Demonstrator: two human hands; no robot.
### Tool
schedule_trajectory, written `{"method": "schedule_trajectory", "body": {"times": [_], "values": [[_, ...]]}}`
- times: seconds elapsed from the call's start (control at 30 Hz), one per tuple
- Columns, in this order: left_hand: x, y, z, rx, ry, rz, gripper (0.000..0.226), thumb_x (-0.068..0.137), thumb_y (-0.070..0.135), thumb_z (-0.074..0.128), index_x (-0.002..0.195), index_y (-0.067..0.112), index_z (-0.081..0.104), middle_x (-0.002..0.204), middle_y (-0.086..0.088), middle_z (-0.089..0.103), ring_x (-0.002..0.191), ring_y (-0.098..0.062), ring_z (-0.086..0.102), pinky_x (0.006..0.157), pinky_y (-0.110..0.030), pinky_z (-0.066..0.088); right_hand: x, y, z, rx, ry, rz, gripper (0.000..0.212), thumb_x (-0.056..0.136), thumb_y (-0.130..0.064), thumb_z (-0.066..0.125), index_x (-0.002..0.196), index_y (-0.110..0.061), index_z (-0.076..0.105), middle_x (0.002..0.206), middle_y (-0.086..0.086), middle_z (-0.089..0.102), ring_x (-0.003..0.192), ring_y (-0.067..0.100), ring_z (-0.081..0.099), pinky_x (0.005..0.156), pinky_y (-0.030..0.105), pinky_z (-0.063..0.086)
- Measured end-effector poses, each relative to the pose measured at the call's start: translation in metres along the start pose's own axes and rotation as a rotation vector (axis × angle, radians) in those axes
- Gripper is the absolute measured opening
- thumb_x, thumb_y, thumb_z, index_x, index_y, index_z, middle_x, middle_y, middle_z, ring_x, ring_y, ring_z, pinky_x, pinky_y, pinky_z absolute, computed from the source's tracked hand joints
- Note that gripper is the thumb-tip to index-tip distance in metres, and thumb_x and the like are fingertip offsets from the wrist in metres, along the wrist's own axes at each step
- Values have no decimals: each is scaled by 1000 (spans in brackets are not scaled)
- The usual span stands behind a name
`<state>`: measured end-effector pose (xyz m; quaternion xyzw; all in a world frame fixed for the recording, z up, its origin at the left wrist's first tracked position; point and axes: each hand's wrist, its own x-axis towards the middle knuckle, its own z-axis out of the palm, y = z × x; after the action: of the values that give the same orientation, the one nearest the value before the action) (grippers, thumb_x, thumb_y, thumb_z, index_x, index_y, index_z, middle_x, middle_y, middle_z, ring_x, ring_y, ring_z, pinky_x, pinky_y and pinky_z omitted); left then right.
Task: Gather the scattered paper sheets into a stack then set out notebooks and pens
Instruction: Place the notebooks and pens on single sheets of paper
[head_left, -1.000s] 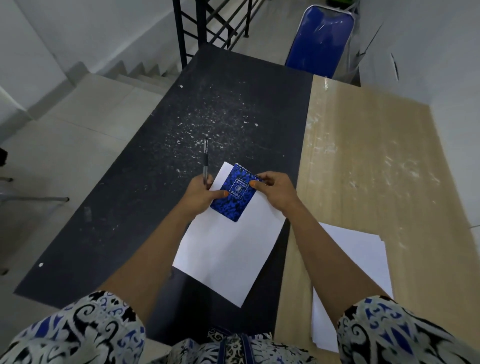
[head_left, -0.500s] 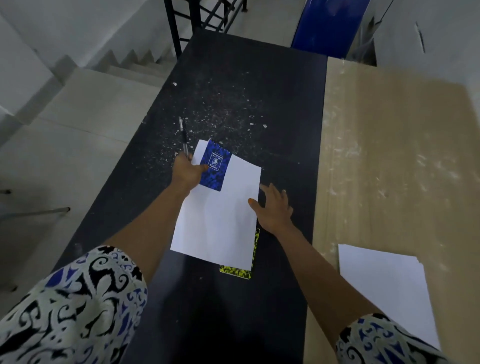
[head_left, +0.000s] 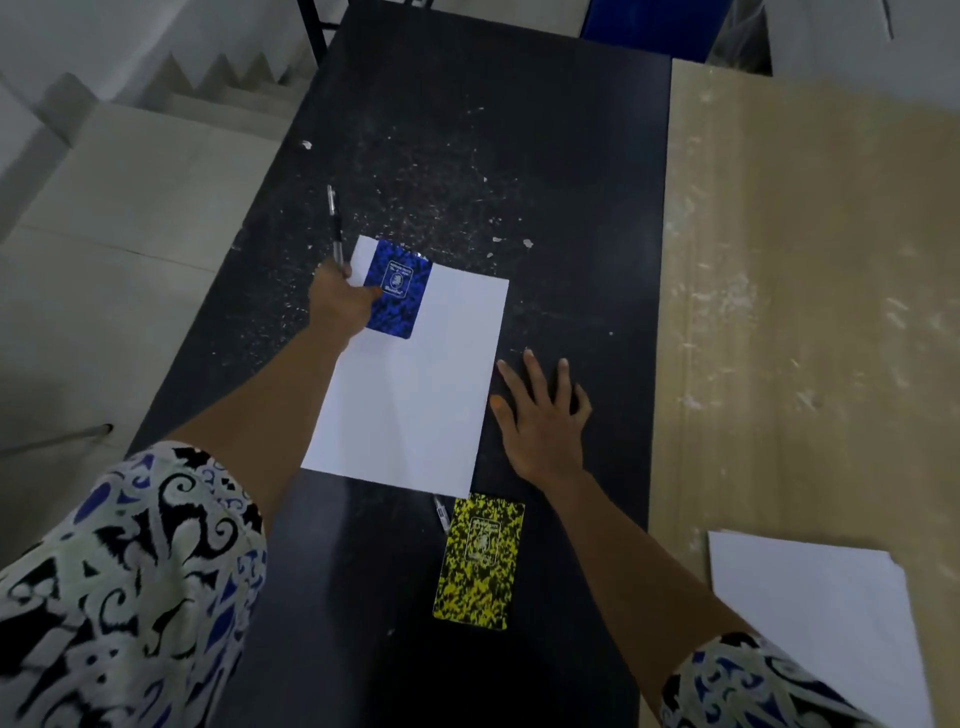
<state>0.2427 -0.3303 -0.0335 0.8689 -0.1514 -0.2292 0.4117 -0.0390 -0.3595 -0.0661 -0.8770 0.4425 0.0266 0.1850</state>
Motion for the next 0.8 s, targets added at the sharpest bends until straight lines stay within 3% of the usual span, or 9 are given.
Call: {"method": "schedule_trajectory", "body": {"times": [0.13, 0.23, 0.33, 0.4, 0.5, 0.6, 0.8], "values": [[12, 9, 3, 142, 58, 65, 28, 85, 10, 68, 101, 7, 44, 105, -13, 52, 97, -25, 52, 78, -37, 46, 1, 0, 9, -64, 55, 2, 50, 100, -54, 23, 149, -45, 17, 161, -9, 11, 148, 31, -2, 112, 52, 7], [7, 6, 5, 448, 154, 144, 40, 84, 25, 68, 112, 3, 50, 126, -17, 51, 121, -35, 44, 97, -49, 41, 1, 0, 11, -44, 95, 12, 48, 100, -51, 26, 148, -45, 23, 160, -9, 17, 148, 31, 3, 112, 51, 10], [-21, -1, 15, 516, 191, 340, 41, 85, 33, 62, 109, 1, 51, 124, -16, 49, 118, -35, 42, 95, -49, 39, 1, 0, 11, -45, 109, 13, 48, 100, -51, 27, 147, -44, 25, 160, -9, 19, 148, 32, 6, 113, 52, 13], [-41, -11, 25, 502, 123, 424, 40, 86, 34, 61, 108, 2, 51, 123, -16, 49, 116, -35, 44, 92, -48, 39, 1, -1, 11, -36, 117, 10, 48, 100, -51, 28, 147, -44, 26, 159, -8, 21, 148, 32, 8, 112, 53, 14], [-61, -26, 38, 591, -28, 433, 45, 89, 41, 59, 114, 5, 50, 141, -12, 42, 134, -33, 33, 105, -50, 31, -1, -1, 10, -44, 133, 16, 48, 99, -51, 30, 146, -44, 29, 158, -8, 23, 147, 32, 10, 111, 52, 16], [-64, -29, 44, 662, -61, 405, 47, 93, 44, 54, 120, 5, 50, 156, -9, 27, 147, -29, 14, 114, -49, 19, 0, -1, 10, -44, 124, 17, 48, 99, -51, 28, 147, -44, 27, 159, -9, 21, 148, 31, 8, 112, 52, 15], [-57, -18, 51, 761, -36, 348, 50, 96, 45, 45, 125, 4, 48, 152, -10, 29, 143, -32, 21, 112, -55, 19, 1, -1, 11, -44, 130, 21, 48, 99, -52, 28, 146, -44, 27, 158, -9, 22, 148, 32, 9, 111, 52, 16]]}}
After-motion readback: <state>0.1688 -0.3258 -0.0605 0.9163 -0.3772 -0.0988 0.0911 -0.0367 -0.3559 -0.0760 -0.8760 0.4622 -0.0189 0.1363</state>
